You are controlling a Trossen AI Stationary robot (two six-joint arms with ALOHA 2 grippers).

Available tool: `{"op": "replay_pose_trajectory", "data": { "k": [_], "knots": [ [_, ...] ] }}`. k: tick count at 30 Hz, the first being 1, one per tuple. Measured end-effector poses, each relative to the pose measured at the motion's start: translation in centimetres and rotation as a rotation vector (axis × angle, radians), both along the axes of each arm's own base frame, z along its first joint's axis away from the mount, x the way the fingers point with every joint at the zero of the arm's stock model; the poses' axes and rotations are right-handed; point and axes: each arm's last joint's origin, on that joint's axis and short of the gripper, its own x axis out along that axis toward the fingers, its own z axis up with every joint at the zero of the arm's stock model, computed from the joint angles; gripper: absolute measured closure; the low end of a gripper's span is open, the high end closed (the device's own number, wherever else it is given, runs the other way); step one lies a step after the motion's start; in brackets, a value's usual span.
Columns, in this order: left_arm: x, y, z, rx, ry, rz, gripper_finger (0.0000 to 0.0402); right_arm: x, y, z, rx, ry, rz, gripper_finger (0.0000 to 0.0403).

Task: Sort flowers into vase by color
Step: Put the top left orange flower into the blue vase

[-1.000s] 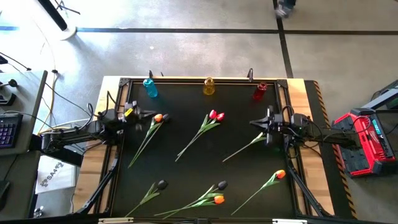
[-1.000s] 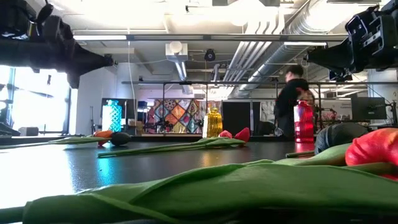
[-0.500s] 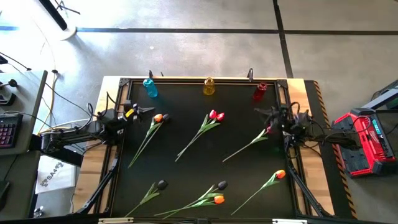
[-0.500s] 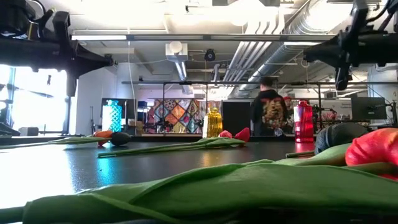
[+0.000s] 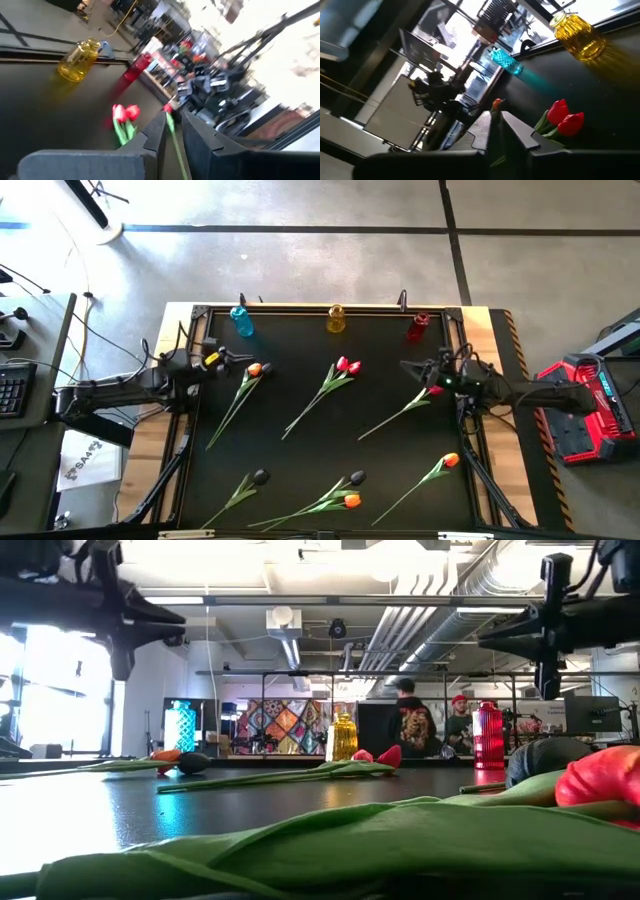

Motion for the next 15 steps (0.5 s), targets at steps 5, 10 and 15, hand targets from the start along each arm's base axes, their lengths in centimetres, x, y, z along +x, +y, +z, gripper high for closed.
{"op": "replay_pose_trajectory", "data": {
  "k": [5,10,15],
  "knots": [
    [1.3,0.6,1.2,-0.058,0.298,0.037,0.0350,1.2,-0.1,1.2,0.002,0.058,0.001,0.0322],
    [2.3,0.8,1.7,-0.108,0.622,0.023,0.0332,2.7,-0.3,2.4,-0.031,0.130,-0.003,0.0268],
    [3.5,1.2,1.2,-0.149,0.818,0.049,0.0297,4.2,-0.5,3.0,-0.029,0.191,-0.003,0.0237]
  ]
}}
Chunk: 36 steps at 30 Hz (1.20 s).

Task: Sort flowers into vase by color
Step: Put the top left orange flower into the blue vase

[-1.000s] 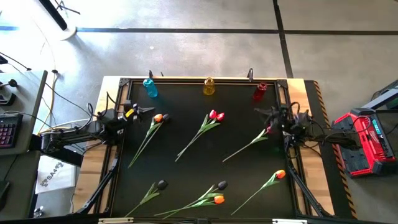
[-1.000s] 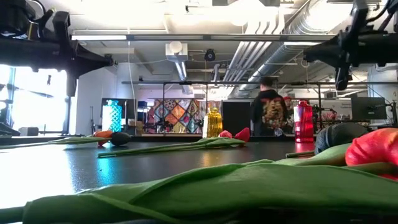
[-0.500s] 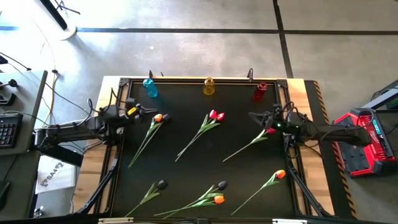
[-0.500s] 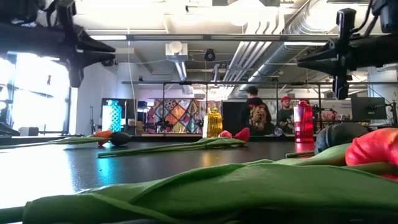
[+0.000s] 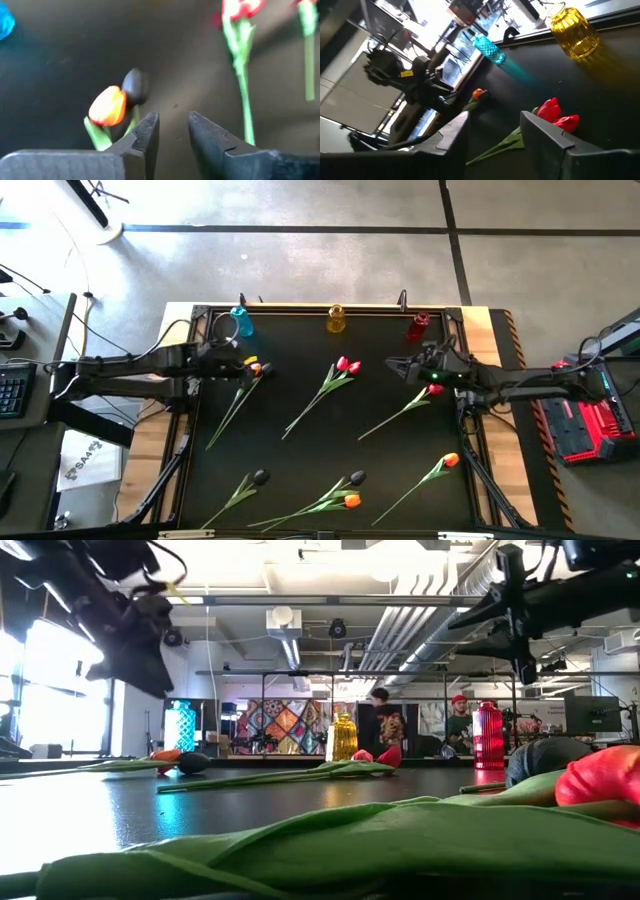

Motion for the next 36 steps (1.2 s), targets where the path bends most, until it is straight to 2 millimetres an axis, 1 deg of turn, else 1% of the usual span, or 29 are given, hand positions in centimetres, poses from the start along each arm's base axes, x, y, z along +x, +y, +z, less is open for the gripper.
{"op": "replay_pose_trajectory", "data": {
  "k": [4,8,12,16,21,25,28,32,36],
  "knots": [
    [0.8,0.2,-1.2,-0.046,0.092,0.013,0.0272,1.1,-0.1,-0.2,0.025,0.048,-0.005,0.0231],
    [1.1,0.2,-2.5,-0.104,0.196,0.022,0.0257,1.9,-0.2,-0.8,0.081,0.083,-0.019,0.0231],
    [1.0,0.0,-3.4,-0.168,0.287,0.009,0.0253,2.3,-0.2,-1.5,0.143,0.106,-0.033,0.0231],
    [0.3,-0.2,-3.7,-0.225,0.364,0.068,0.0257,2.6,-0.3,-2.0,0.162,0.130,-0.032,0.0231],
    [0.0,-0.3,-3.8,-0.238,0.394,0.071,0.0258,3.0,-0.1,-2.3,0.191,0.136,0.029,0.0231],
    [-0.1,-0.1,-3.8,-0.175,0.407,0.100,0.0256,3.3,0.4,-2.9,0.209,0.173,0.067,0.0231],
    [-0.1,0.0,-3.8,-0.156,0.412,0.100,0.0244,3.7,1.0,-3.5,0.226,0.199,0.091,0.0231],
    [-0.2,0.0,-4.3,-0.128,0.409,0.100,0.0223,4.5,1.8,-3.7,0.228,0.169,0.117,0.0231],
    [0.0,0.0,-4.7,-0.110,0.399,0.028,0.0215,5.1,2.3,-3.5,0.206,0.110,0.107,0.0231]
  ]
}}
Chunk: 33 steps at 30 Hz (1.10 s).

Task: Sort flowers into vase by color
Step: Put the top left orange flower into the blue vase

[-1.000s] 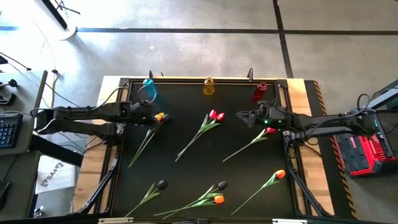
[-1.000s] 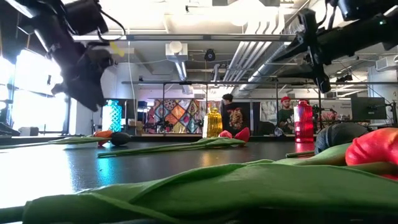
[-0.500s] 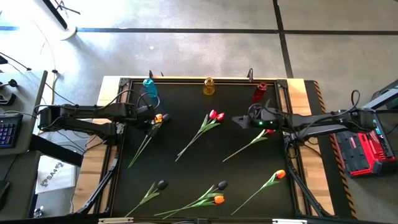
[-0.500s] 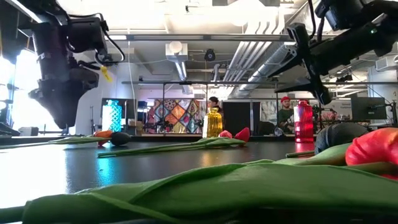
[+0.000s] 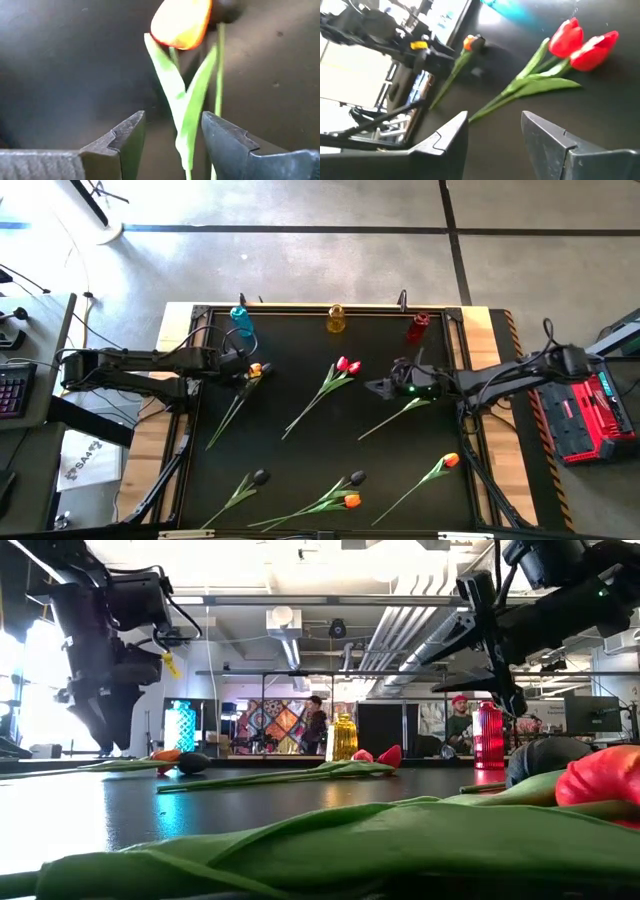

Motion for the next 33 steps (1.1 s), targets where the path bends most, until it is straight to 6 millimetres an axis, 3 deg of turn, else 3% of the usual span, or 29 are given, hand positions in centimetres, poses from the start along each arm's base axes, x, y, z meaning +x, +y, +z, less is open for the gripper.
{"op": "replay_pose_trajectory", "data": {
  "k": [8,12,20,33],
  "knots": [
    [0.0,0.0,-0.3,-0.018,-0.022,0.031,0.0213,0.5,0.2,0.8,0.006,-0.101,0.017,0.0231],
    [0.0,0.0,-0.4,-0.026,-0.019,0.031,0.0213,1.4,0.4,2.5,-0.020,-0.126,0.106,0.0231],
    [0.7,0.1,-1.8,-0.042,0.076,0.026,0.0213,2.8,0.5,5.9,-0.144,0.089,0.169,0.0231],
    [1.4,0.2,-3.6,-0.097,0.180,0.037,0.0230,2.7,0.5,6.3,-0.154,0.174,0.152,0.0231]
  ]
}}
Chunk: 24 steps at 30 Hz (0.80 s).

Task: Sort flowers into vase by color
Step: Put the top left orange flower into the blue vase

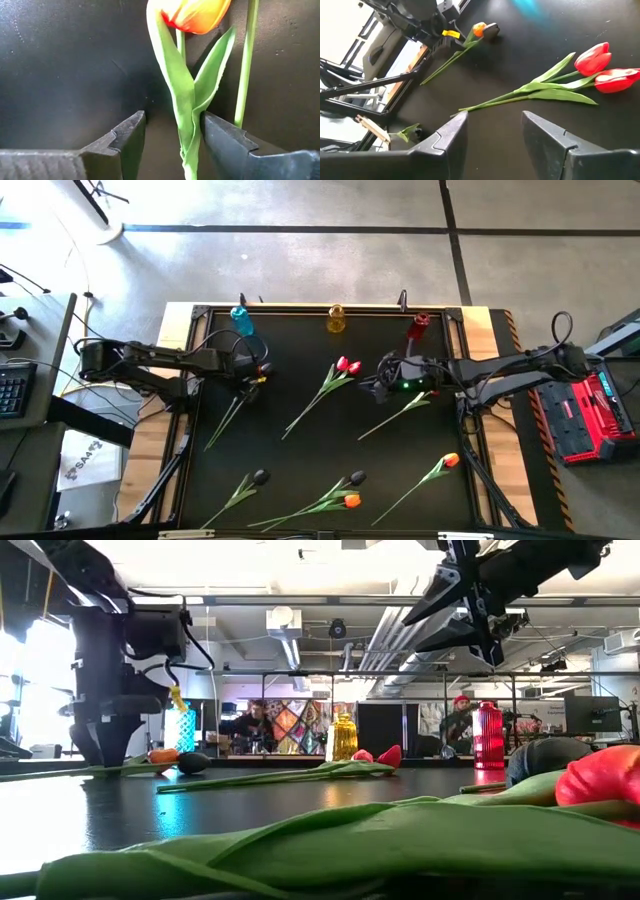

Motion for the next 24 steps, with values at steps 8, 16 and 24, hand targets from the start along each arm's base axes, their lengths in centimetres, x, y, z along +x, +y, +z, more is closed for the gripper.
{"op": "replay_pose_trajectory", "data": {
  "k": [8,16,24],
  "knots": [
    [0.4,-0.6,0.5,0.009,-0.069,-0.006,0.0347,0.0,-0.1,0.0,-0.014,-0.001,-0.025,0.0231],
    [0.6,-0.9,0.6,0.005,-0.093,0.003,0.0389,0.0,-0.1,0.0,-0.032,0.001,-0.036,0.0231],
    [0.4,-1.1,1.1,-0.025,-0.141,0.013,0.0399,0.0,-0.2,0.0,-0.054,0.003,-0.052,0.0231]
  ]
}}
